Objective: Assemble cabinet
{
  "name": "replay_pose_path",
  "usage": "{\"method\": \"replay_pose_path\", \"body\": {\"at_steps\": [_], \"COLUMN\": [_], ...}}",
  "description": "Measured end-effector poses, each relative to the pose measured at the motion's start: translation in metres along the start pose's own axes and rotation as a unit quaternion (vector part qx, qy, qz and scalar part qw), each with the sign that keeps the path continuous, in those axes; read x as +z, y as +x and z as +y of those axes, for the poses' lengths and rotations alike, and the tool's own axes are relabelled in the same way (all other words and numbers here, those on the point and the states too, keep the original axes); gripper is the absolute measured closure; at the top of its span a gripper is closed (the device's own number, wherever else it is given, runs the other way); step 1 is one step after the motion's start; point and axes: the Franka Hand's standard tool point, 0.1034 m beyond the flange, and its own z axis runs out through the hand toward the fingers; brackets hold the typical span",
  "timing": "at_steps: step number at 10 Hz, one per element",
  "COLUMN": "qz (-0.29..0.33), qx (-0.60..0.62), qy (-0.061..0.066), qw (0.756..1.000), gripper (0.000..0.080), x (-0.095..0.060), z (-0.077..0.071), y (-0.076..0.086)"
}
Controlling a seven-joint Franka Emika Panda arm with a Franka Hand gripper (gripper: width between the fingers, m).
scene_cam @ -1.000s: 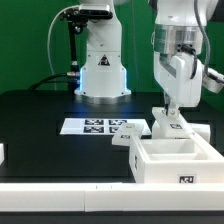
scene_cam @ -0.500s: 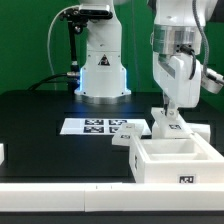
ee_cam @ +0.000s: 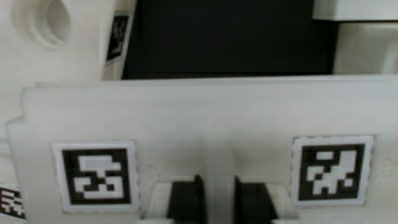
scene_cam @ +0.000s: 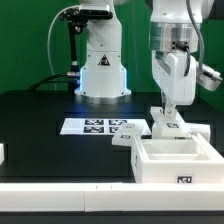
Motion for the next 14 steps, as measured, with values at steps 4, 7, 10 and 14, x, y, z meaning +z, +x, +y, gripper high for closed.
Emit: {"method": "replay_pose_path", "body": {"at_steps": [4, 7, 10, 14], "qz": [0.003, 0.003, 0.003, 0.009], "qx": [-0.005, -0.006, -0.009, -0.011], "qy": [-0.004, -0.004, -0.001, 0.005], "qw": [1.0, 1.0, 1.0, 1.0], "gripper": [0.0735, 0.0735, 0.0735, 0.0735], "x": [0.004, 0.004, 0.003, 0.004], "z": [0.004, 0.004, 0.0, -0.011], "y": [-0.005, -0.006, -0.009, -0.01]}}
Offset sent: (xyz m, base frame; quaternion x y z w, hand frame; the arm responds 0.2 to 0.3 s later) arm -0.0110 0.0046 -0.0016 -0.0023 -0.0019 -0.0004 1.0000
